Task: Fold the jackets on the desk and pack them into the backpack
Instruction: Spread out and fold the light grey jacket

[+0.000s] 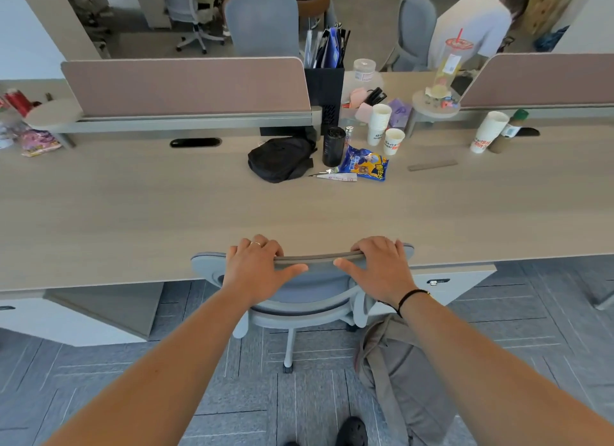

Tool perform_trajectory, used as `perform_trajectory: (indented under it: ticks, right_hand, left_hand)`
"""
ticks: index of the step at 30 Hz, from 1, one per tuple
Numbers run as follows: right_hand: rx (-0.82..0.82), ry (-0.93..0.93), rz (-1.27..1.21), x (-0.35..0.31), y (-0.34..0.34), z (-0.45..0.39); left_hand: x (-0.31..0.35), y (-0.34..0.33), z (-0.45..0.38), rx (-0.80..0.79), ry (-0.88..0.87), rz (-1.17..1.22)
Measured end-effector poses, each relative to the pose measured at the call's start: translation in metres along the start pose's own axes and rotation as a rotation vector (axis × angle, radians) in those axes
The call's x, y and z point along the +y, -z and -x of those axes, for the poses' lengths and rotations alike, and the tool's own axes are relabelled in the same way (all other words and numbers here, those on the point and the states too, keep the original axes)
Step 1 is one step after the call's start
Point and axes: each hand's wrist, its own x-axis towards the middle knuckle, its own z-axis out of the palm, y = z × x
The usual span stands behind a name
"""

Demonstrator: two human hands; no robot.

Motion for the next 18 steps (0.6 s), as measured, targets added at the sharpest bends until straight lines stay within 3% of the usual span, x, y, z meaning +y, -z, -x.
perform_trajectory:
  ticks: [9,13,18]
  right_hand:
    - [-0.012,-0.112,-0.226,-0.015,0.001,0.071]
    - [0.028,-0.251,-0.180,-0.002,-0.003,0.124]
    - [0.147,-0.524,-0.292,0.039,-0.004,0.208]
  left_hand:
    - [0.040,-0.029,0.054,0.187,-0.169,0.184]
    - [0.084,-0.038,0.074,0.091,-0.315,0.240]
    - [0.156,-0.046,0.091,-0.014,-0.521,0.373]
